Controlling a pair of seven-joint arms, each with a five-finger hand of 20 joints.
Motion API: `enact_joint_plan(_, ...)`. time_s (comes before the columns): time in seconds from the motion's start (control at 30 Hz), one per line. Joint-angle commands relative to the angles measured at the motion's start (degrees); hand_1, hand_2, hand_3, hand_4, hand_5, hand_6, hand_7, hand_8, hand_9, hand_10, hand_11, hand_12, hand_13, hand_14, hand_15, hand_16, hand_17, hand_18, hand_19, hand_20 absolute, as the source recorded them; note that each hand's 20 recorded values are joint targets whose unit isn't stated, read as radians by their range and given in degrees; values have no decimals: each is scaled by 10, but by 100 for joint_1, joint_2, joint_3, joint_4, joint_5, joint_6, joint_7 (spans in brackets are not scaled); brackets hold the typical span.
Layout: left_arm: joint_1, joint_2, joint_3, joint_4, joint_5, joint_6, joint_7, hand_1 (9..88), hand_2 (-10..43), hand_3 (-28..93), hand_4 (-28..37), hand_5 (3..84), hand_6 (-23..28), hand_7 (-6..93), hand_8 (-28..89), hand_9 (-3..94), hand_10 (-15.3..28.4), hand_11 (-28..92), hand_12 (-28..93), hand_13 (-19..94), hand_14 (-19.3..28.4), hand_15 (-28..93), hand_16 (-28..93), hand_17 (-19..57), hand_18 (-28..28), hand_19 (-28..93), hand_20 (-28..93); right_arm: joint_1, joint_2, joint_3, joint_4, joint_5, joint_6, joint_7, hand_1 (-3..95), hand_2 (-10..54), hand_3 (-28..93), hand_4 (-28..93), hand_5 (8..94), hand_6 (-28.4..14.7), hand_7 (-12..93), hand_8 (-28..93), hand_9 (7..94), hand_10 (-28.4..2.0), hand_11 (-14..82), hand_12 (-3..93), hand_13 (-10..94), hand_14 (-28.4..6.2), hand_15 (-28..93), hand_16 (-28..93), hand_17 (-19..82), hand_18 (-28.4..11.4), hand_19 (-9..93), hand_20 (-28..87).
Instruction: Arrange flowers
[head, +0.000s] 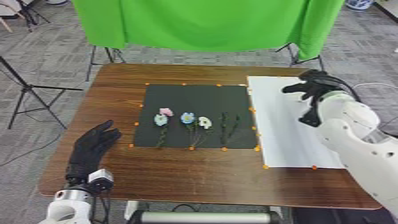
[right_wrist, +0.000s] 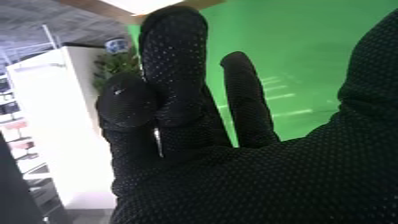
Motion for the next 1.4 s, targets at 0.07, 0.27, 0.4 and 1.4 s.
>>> enact_joint_plan(0.07,101,-36,23,17,11,-15,-89,245,-79,728,-240,494,2,177,-82,502,122,213,139,377,163,220,16,46,128,108,185,-278,218,186,64,-181,-55,177,237,-95,644,-128,415,-14,76,-58,427,-191,46,127,782,-87,610,250,504,-191,926,440)
enact_joint_plan(0.27,128,-29,-10,4,23,-38,-143,245,-79,727,-239,495,2,177,-83,502,122,212,139,376,164,219,16,45,128,109,185,-485,243,301,220,-188,-125,263,238,-95,647,-132,419,-11,79,-59,430,-181,47,127,783,-87,611,249,505,-192,928,438)
enact_joint_plan(0.4,135,-22,-9,4,13,-43,-156,245,-79,726,-240,494,2,176,-82,502,122,212,139,376,164,218,17,45,128,109,185,-441,203,223,452,-210,-158,326,242,-95,646,-133,422,-9,82,-60,434,-178,49,128,783,-88,611,250,505,-192,929,437)
enact_joint_plan(1.4,180,-79,-30,-20,-25,-25,-174,243,-67,722,-243,494,4,172,-80,501,124,211,139,373,164,218,17,42,130,112,184,-342,272,-413,381,-916,2098,-58,560,-93,637,-209,793,20,223,41,863,-112,135,289,916,-27,618,280,637,-153,932,533)
